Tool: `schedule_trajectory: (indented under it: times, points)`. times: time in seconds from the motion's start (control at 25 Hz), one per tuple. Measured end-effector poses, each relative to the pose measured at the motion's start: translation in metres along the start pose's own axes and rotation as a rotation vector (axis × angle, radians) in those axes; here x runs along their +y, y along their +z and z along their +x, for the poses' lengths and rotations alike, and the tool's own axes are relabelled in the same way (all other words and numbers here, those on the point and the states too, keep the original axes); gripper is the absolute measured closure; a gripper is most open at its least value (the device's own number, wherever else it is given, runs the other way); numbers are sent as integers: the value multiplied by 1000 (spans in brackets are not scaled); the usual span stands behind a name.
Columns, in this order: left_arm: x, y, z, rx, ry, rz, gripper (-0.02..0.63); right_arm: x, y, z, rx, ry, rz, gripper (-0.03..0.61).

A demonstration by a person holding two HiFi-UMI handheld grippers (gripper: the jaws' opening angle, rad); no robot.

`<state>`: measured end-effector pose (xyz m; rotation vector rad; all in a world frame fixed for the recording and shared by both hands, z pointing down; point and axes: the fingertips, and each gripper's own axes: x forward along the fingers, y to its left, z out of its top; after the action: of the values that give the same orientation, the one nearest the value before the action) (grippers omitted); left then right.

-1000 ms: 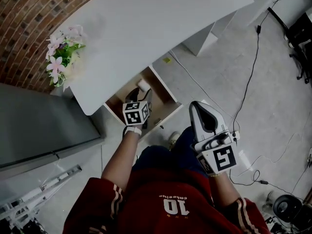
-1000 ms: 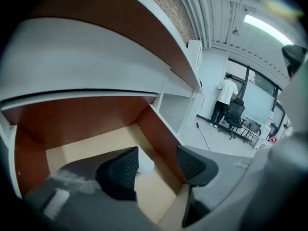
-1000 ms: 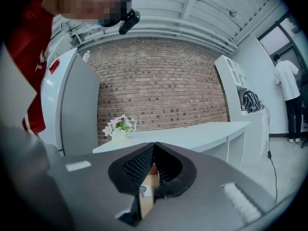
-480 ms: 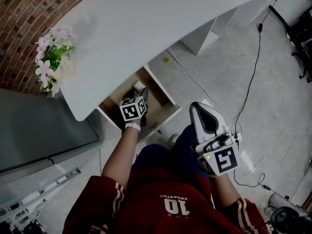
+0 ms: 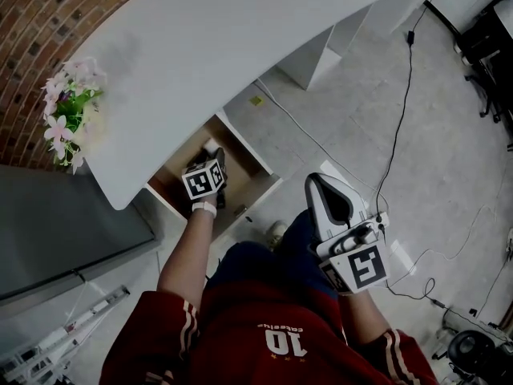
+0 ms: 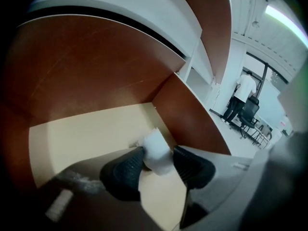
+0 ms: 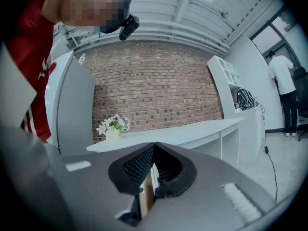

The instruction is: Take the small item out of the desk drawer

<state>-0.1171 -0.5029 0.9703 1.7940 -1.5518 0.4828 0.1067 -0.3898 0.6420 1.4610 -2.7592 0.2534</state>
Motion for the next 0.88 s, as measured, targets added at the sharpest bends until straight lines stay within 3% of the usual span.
schedule_trajectory:
  times: [0.16,0.44,0.88]
  points:
    - [-4,-1,-4,8,6,-5,448,-1,6,-8,-2,-13,14,575]
    - [-10,6,-25,28,-2,-2,468,0,22,-24,26,-34,36,575]
    - [-49,37,-92,23,-64,20,469,24,103,-40,4,-68,42,575]
